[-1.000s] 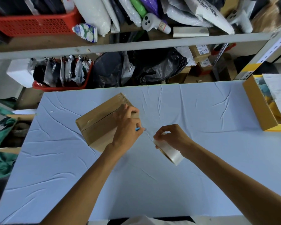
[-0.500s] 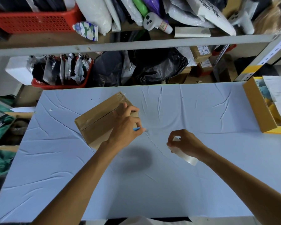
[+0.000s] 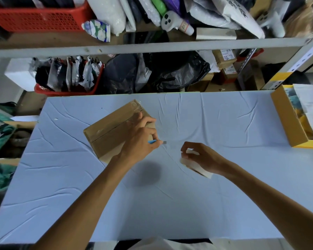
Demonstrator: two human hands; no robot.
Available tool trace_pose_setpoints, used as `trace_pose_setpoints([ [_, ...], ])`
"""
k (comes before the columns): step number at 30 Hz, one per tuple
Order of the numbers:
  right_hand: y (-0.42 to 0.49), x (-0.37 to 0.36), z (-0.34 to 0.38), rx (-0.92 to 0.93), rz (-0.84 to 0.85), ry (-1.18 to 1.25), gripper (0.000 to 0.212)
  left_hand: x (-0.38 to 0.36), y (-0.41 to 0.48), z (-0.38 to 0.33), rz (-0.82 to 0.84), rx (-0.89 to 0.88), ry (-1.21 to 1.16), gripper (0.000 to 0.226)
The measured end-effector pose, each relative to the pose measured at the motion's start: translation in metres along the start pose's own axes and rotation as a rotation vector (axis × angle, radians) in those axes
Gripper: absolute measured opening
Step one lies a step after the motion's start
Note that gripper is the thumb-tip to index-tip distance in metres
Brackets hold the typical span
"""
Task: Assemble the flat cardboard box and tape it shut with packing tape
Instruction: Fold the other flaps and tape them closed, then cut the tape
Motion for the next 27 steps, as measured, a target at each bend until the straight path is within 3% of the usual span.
trace_pose_setpoints([
  [4,0.002,0.004,-0.008,-0.054,-0.069,0.125,0.020,-0.001,0.000,0.000,0.010,-0.001,0.011,0.018],
  [8,0.002,0.004,-0.013,-0.092,-0.142,0.043,0.022,-0.001,0.000,-0.001,0.026,-0.002,0.013,0.021],
  [13,0.003,0.006,-0.005,-0.042,-0.170,-0.022,0.022,-0.002,0.001,-0.001,0.039,0.002,0.018,0.026],
  [16,0.004,0.003,0.001,0.024,-0.102,-0.009,0.016,-0.001,0.002,-0.001,0.032,-0.011,0.039,0.028],
  [17,0.004,0.000,0.003,0.044,-0.038,-0.001,0.030,-0.002,0.002,-0.001,0.033,-0.012,0.038,0.028],
  [19,0.004,-0.007,0.004,0.061,0.067,0.013,0.084,-0.002,0.002,0.000,0.030,-0.008,0.036,0.027],
  [20,0.006,-0.007,0.001,0.038,0.048,0.006,0.091,-0.001,0.001,0.000,0.025,-0.008,0.040,0.026],
  [24,0.010,0.006,-0.010,-0.033,-0.151,0.023,0.059,0.005,-0.006,-0.006,-0.032,-0.080,0.030,0.020],
  [27,0.018,0.007,-0.007,-0.024,-0.123,-0.003,0.059,0.012,-0.022,-0.017,-0.144,-0.210,0.082,0.021],
])
Point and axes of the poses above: each hand's wrist, its own y-axis towards the middle knuckle, its own x-axis out of the back of the hand, z = x × y, the point moved 10 cm from there along y, towards the middle knuckle, and after that the axes turned 4 degrees about -y, right-handed, at the moved point
